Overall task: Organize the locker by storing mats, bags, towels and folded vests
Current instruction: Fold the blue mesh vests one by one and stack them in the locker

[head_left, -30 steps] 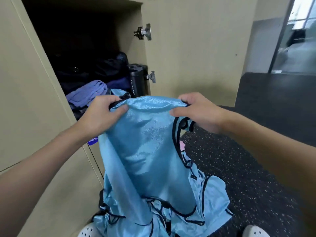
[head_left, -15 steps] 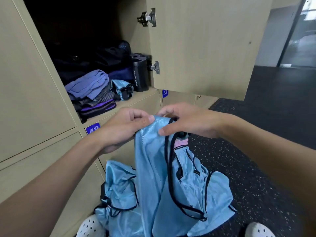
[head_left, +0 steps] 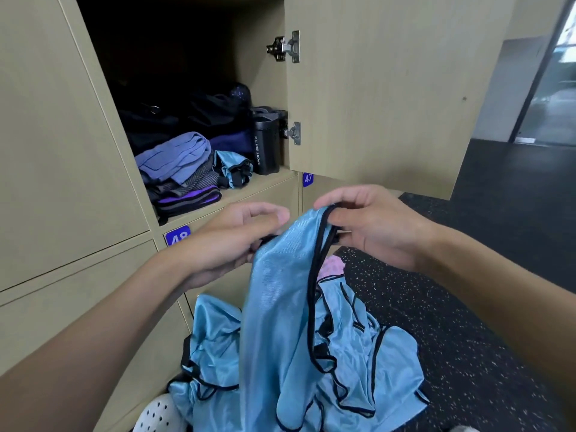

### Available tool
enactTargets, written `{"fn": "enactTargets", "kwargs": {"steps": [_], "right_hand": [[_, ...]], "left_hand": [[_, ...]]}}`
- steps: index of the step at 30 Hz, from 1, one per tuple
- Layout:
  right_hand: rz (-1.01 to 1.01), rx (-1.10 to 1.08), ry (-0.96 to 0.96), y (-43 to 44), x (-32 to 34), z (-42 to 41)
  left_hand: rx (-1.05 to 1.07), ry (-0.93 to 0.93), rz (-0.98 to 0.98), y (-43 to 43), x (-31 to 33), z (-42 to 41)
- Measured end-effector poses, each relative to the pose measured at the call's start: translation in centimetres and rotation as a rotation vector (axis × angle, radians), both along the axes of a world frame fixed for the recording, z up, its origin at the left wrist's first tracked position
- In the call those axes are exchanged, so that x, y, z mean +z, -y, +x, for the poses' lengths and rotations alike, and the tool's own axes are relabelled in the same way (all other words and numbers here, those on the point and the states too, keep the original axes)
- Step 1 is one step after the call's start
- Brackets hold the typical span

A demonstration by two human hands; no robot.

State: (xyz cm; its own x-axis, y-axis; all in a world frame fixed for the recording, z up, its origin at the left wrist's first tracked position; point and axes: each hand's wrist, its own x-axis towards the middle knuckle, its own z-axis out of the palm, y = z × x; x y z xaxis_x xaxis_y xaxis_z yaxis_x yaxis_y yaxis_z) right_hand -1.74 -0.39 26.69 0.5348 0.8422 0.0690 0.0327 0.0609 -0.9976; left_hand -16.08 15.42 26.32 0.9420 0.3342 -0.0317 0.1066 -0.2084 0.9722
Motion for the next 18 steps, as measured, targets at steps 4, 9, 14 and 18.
{"fn": "enactTargets", "kwargs": {"steps": [4, 9, 14, 18], "right_hand": [[0.047, -0.003, 0.002, 0.3, 0.1, -0.4], [-0.009, -0.054, 0.122, 0.2, 0.1, -1.0], [-0.116, -0.092, 0.225, 0.2, 0.5, -1.0], [-0.097, -0.035, 0.157, 0.2, 0.0, -1.3]], "left_hand": [[-0.102, -0.071, -0.044, 0.3, 0.1, 0.0], [-0.077, 0.002, -0.154, 0.5, 0.1, 0.1], [0.171, 0.227, -0.157, 0.1, 0.0, 0.5], [0.219, 0.308, -0.133, 0.4, 0.1, 0.5]]}}
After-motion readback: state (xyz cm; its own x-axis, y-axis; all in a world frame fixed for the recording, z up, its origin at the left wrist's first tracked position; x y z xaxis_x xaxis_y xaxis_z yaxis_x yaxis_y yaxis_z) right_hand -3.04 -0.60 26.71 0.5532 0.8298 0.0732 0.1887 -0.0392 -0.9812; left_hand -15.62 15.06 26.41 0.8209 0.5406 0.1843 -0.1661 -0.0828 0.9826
